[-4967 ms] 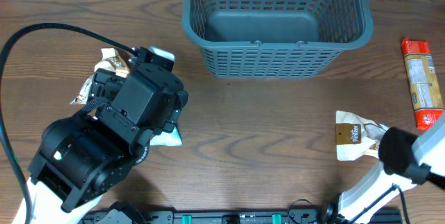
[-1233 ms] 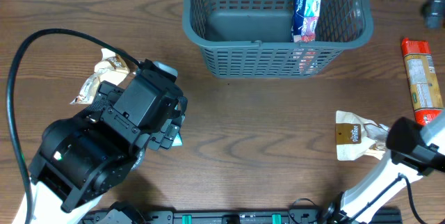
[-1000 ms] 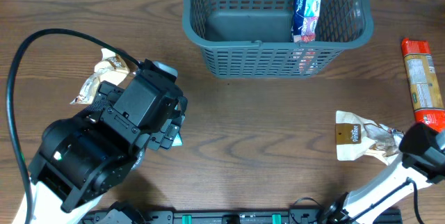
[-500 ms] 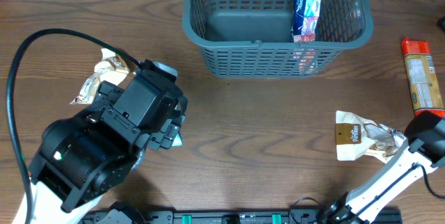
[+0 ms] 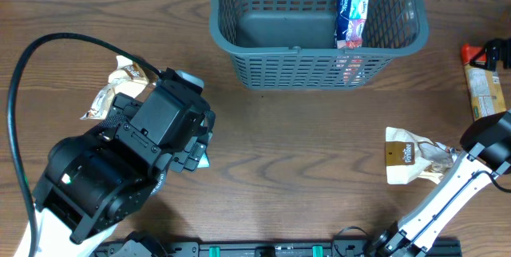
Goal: Pack container
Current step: 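Reach the right gripper to the orange-capped spaghetti package and grasp it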
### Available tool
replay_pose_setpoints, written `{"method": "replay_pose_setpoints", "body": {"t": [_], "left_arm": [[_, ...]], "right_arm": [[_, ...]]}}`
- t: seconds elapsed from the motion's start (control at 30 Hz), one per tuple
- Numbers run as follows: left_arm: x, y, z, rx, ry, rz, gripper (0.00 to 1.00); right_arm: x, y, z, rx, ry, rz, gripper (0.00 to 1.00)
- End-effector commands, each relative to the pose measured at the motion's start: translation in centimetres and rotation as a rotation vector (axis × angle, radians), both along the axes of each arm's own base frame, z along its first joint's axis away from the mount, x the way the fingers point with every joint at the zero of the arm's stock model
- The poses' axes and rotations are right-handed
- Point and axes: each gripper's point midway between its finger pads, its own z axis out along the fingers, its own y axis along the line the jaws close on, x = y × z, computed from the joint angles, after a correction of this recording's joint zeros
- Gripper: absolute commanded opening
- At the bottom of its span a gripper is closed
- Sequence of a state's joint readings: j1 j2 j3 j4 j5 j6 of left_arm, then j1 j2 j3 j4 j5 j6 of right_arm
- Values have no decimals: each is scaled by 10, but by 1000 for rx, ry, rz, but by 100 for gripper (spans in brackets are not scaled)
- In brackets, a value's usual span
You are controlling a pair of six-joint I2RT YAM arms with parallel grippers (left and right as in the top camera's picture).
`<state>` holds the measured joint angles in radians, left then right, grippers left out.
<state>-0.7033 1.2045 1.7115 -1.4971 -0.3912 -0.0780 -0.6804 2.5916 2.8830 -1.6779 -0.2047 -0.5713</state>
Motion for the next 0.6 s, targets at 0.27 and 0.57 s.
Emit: {"method": "replay_pose_setpoints", "body": {"t": [0.27,0.57], "left_arm": [[0,1,-1,5,3,9,99],[0,1,-1,5,3,9,99]], "right_arm": [[-23,-32,-42,-99,178,-57,99],[-36,-50,-89,-161,303,-127,99]]}}
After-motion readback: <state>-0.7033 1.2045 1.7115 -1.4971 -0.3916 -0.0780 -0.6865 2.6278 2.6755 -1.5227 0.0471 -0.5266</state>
